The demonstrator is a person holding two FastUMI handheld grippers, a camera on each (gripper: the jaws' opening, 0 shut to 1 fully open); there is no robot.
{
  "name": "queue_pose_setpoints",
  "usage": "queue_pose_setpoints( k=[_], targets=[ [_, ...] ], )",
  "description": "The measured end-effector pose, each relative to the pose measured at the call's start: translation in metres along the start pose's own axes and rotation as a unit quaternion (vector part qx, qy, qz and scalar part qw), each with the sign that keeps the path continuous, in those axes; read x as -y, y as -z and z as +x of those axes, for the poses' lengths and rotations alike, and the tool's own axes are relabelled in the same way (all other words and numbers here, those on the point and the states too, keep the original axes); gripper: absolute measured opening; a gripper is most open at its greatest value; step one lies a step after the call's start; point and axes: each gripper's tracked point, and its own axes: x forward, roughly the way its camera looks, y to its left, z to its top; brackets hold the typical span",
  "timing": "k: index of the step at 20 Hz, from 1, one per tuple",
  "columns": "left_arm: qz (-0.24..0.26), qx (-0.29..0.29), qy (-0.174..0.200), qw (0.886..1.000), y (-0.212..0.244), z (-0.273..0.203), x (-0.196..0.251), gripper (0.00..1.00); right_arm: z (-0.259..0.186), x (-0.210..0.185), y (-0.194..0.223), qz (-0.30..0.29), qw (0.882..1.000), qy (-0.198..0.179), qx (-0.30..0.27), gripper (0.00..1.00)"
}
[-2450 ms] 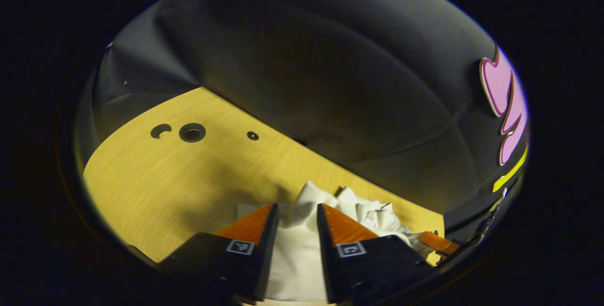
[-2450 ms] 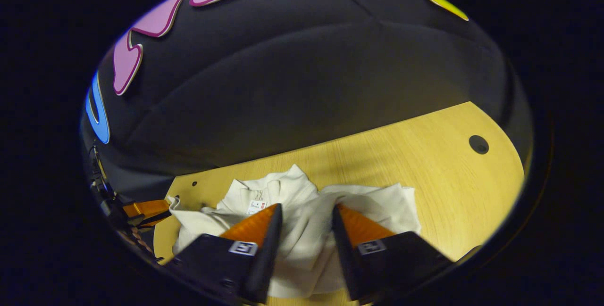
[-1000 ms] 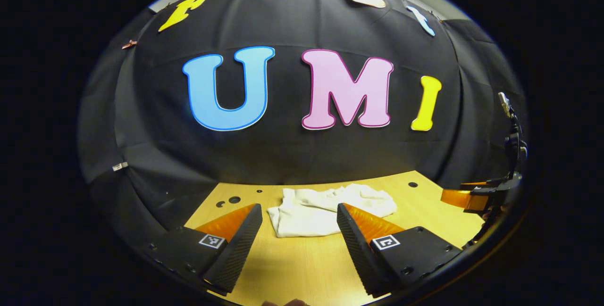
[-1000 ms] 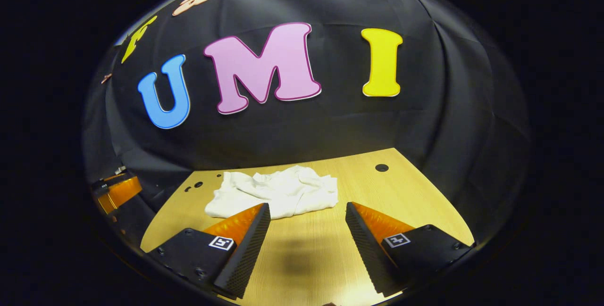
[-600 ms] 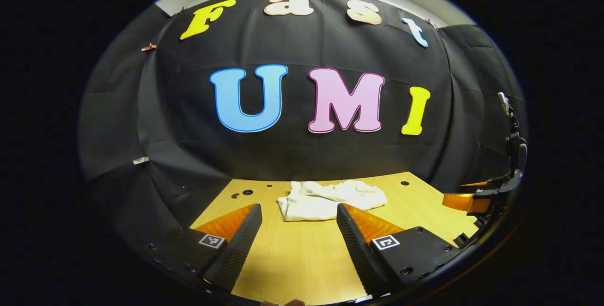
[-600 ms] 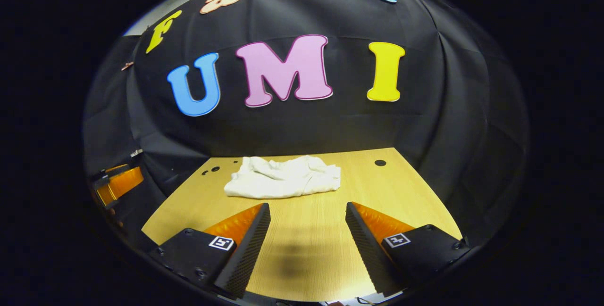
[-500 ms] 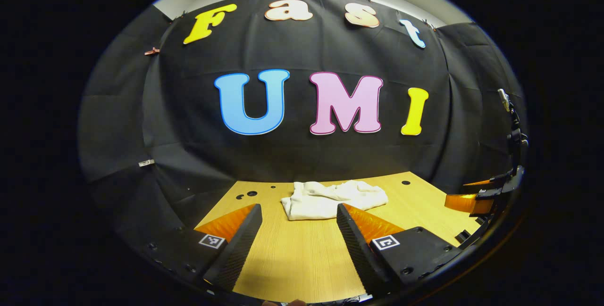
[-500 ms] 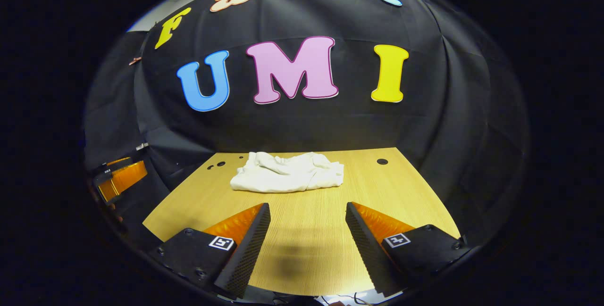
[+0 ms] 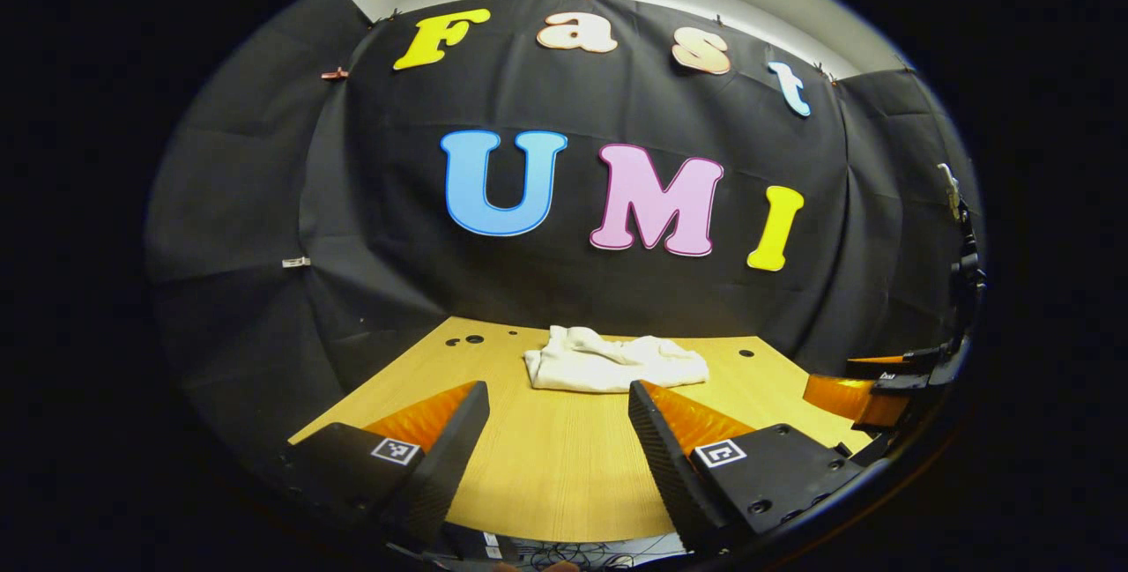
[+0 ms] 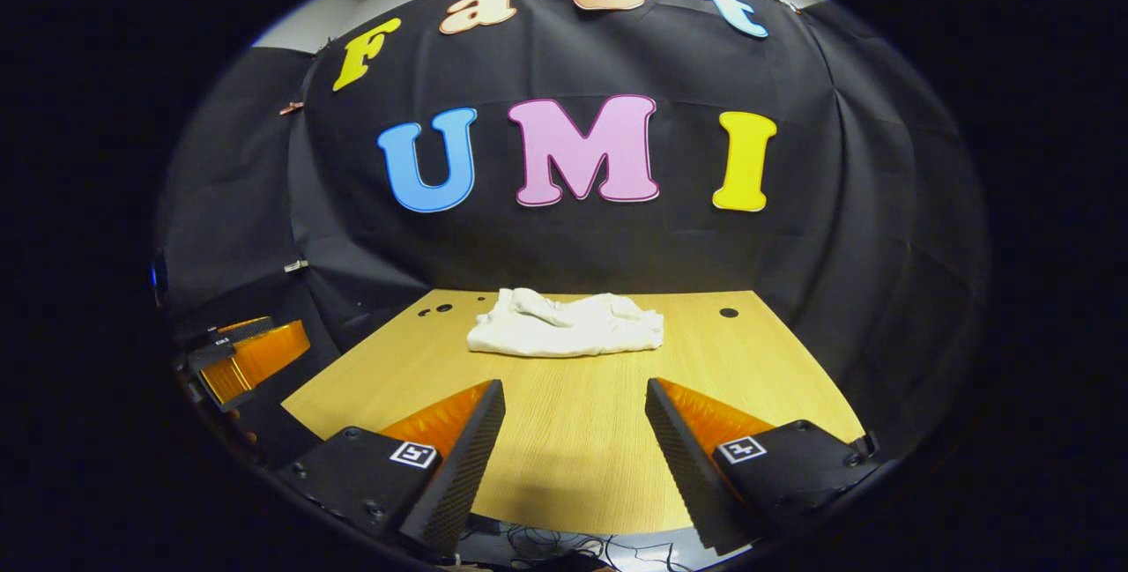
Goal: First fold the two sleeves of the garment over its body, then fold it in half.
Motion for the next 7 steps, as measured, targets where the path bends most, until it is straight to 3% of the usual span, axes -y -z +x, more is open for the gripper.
queue_pose_setpoints(
  k=[7],
  targets=[
    [0.001,-0.019,-0.001,1.0,0.013,-0.0001,0.001,0.97,0.0054,0.0,0.001,0.034,0.999,-0.001,0.001,0.98]
  ],
)
